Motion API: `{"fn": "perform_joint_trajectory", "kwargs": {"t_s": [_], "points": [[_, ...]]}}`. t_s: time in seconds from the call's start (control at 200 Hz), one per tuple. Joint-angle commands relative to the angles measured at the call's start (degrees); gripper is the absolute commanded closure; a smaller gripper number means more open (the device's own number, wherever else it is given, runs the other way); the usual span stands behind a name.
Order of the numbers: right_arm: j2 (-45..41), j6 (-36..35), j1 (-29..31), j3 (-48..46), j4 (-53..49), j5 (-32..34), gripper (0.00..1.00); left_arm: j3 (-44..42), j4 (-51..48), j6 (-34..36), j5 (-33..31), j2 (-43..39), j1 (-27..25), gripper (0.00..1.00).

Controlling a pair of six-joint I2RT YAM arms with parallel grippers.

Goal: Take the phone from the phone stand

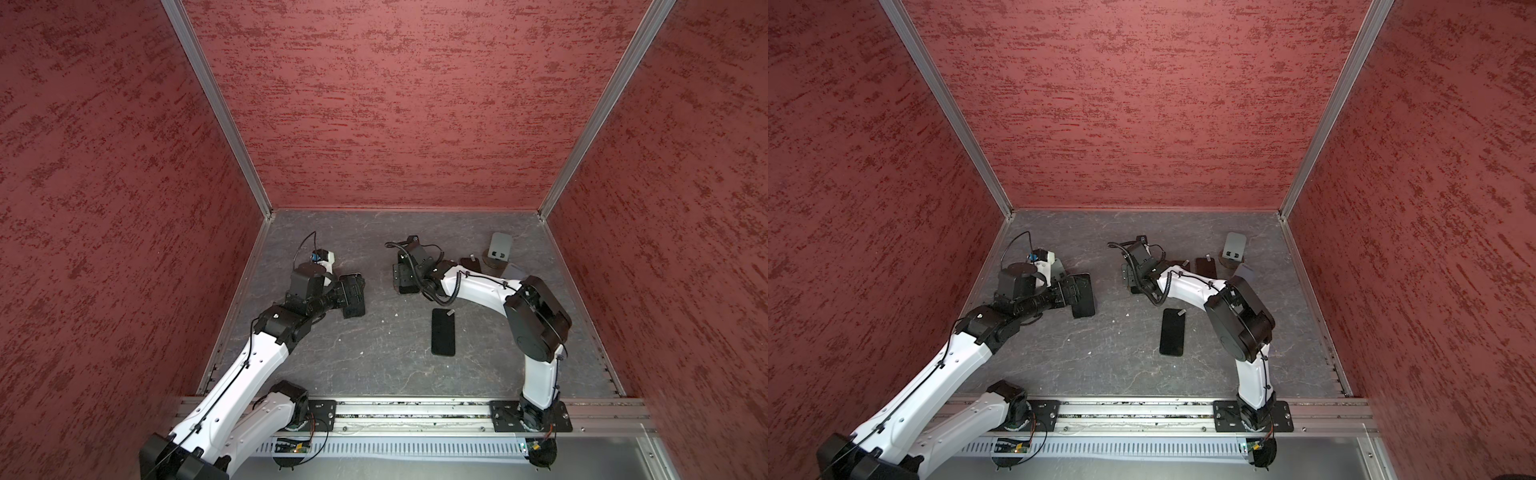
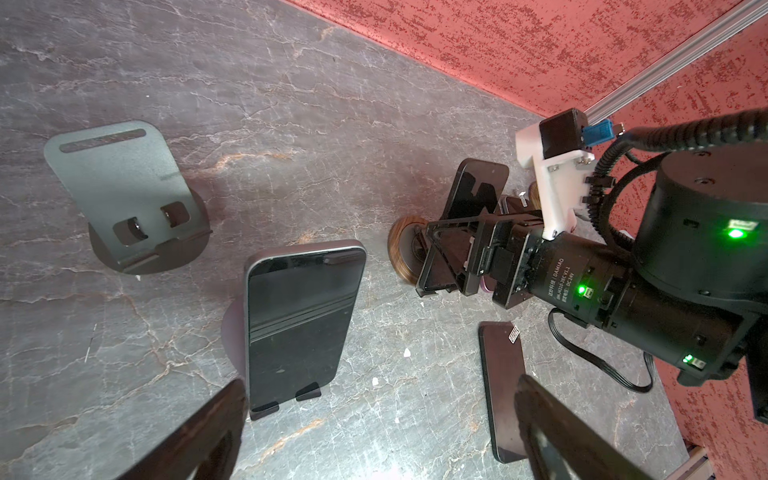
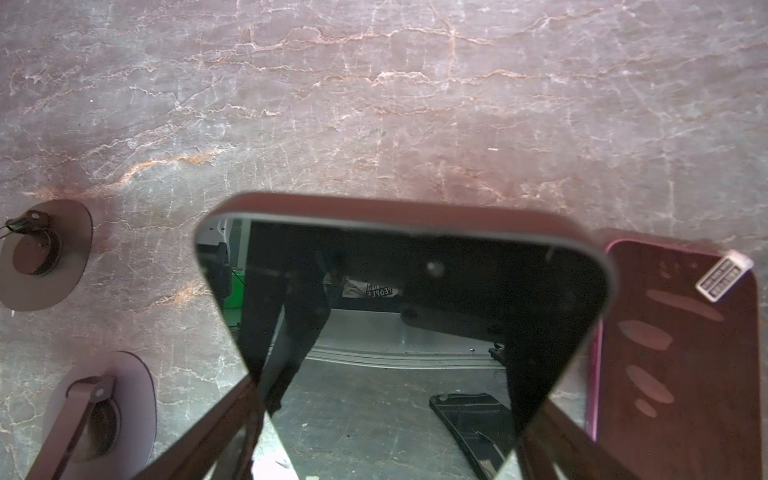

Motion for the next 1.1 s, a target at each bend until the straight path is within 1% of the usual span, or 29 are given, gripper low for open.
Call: {"fn": "perform_joint_trajectory", "kwargs": {"t_s": [0.0,0.261,0.476,0.641,1.092], "points": [[1.05,1.12,0.58,2.31,-0.34,1.89,0.15,-1.05,1.71,1.17,-0.34,-0.38,-0.19,0.00],[1.12,0.99,0.67,2.62,-0.82,2.39,0.33,-1.79,2.06,1.18,-0.38,-0.40,-0.19,0.00],[0.87,0.56,0.67,2.66,-0.80,2.41,0.41,-1.90,2.13,1.26,-0.27,-0.14,-0.19,0.01],[0.03,-0.11,0.75,2.50,-0.45,2.41,0.45,-2.15,2.32,1.26,-0.29,-0.22,-0.19,0.00],[-2.97,-1.50,0.85,2.50,0.09,2.76,0.46,-1.96,1.95,1.78,-0.02,0.04,-0.19,0.01]]}}
